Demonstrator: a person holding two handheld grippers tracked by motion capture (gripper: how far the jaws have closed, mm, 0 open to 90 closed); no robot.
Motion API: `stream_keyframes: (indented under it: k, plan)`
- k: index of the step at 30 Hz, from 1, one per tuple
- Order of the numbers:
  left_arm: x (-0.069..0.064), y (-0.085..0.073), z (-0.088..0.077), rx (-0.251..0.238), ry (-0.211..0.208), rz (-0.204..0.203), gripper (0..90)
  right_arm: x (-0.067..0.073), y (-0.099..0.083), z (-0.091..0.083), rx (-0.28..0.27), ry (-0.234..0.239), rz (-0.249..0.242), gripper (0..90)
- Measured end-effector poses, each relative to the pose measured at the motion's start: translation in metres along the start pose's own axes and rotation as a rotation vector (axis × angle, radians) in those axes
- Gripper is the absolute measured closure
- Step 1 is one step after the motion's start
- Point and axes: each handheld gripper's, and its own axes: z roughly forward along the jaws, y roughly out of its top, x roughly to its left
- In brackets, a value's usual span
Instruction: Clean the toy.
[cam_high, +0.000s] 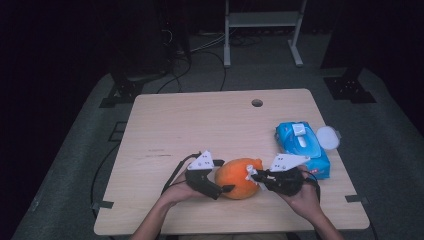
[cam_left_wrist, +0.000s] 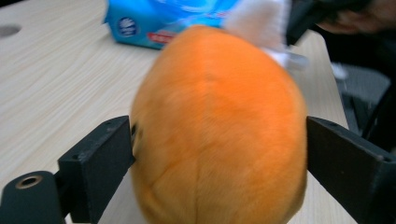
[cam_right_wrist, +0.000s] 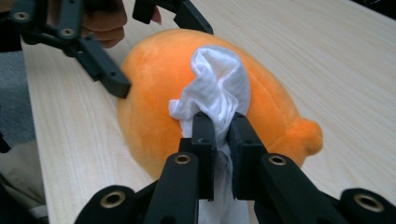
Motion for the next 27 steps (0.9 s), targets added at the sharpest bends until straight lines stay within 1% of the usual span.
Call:
stream_keyframes:
  k: [1, 2, 3, 4, 5, 7, 8, 9, 10, 11, 13, 14, 15, 16, 17, 18, 19, 20, 21, 22, 23, 25, 26, 27]
  plan:
    - [-0.001, -0.001, 0.001, 0.009, -0.015, 0.001, 9.9, 0.000, -0.001, 0.001, -0.002, 0.008, 0.004, 81.3]
    - [-0.003, -0.002, 0.001, 0.009, -0.017, 0.029, 15.4, 0.001, -0.002, 0.001, -0.002, 0.016, 0.012, 81.4]
    - [-0.007, -0.002, 0.001, 0.011, -0.005, 0.061, 19.0, 0.002, -0.001, 0.000, -0.002, 0.018, 0.013, 81.3]
    - [-0.008, 0.000, 0.001, 0.019, 0.002, 0.079, 22.6, 0.004, 0.000, -0.001, -0.004, 0.018, 0.006, 81.4]
    - [-0.010, 0.001, 0.002, 0.019, 0.007, 0.091, 23.9, 0.008, 0.002, -0.001, -0.010, 0.018, 0.000, 81.4]
    - [-0.014, 0.001, 0.003, 0.019, 0.012, 0.137, 25.6, 0.017, 0.008, 0.000, -0.022, 0.025, -0.025, 81.4]
    - [-0.014, 0.001, 0.004, 0.017, 0.010, 0.147, 26.5, 0.022, 0.011, 0.001, -0.033, 0.037, -0.046, 81.4]
    - [-0.015, 0.000, 0.004, 0.016, 0.009, 0.157, 26.7, 0.024, 0.013, 0.002, -0.039, 0.042, -0.056, 81.4]
    - [-0.015, 0.000, 0.003, 0.017, 0.012, 0.160, 26.8, 0.027, 0.016, 0.002, -0.040, 0.039, -0.068, 81.5]
    - [-0.014, -0.001, 0.002, 0.014, 0.013, 0.153, 27.1, 0.027, 0.017, 0.002, -0.041, 0.029, -0.074, 81.5]
    - [-0.012, -0.002, 0.002, 0.007, 0.009, 0.149, 27.4, 0.022, 0.017, 0.000, -0.050, 0.013, -0.062, 81.6]
    - [-0.012, -0.003, 0.001, 0.006, 0.007, 0.144, 27.3, 0.016, 0.016, -0.003, -0.054, -0.009, -0.049, 81.6]
    - [-0.011, -0.003, 0.002, 0.000, 0.008, 0.128, 26.4, 0.011, 0.014, -0.005, -0.052, -0.031, -0.041, 81.6]
    - [-0.010, -0.002, 0.002, -0.003, 0.009, 0.117, 22.7, 0.004, 0.009, -0.008, -0.045, -0.064, -0.023, 81.6]
    - [-0.009, -0.002, 0.002, -0.015, 0.004, 0.087, 18.8, -0.002, 0.006, -0.010, -0.041, -0.070, -0.001, 81.6]
    - [-0.008, -0.001, 0.002, -0.020, 0.004, 0.073, 16.0, -0.010, 0.000, -0.012, -0.037, -0.060, 0.042, 81.5]
    - [-0.009, 0.000, 0.003, -0.018, -0.003, 0.058, 14.4, -0.013, -0.003, -0.012, -0.040, -0.051, 0.060, 81.5]
    - [-0.010, 0.001, 0.005, -0.014, -0.004, 0.066, 14.5, -0.015, -0.005, -0.012, -0.039, -0.043, 0.079, 81.5]
    - [-0.012, 0.001, 0.005, -0.006, -0.004, 0.080, 16.2, -0.014, -0.005, -0.012, -0.039, -0.039, 0.076, 81.5]
    - [-0.014, 0.002, 0.006, 0.002, 0.001, 0.101, 20.1, -0.011, -0.003, -0.012, -0.040, -0.038, 0.066, 81.5]
    - [-0.016, 0.003, 0.006, 0.004, 0.006, 0.114, 22.2, -0.007, -0.001, -0.011, -0.041, -0.033, 0.052, 81.5]
    - [-0.021, 0.004, 0.006, 0.022, 0.012, 0.164, 24.5, 0.004, 0.006, -0.006, -0.043, -0.020, 0.010, 81.4]
    - [-0.021, 0.004, 0.005, 0.027, 0.010, 0.178, 24.9, 0.011, 0.010, -0.003, -0.045, -0.010, -0.015, 81.4]
    - [-0.021, 0.003, 0.004, 0.025, 0.007, 0.181, 25.0, 0.014, 0.013, -0.003, -0.043, -0.005, -0.025, 81.4]
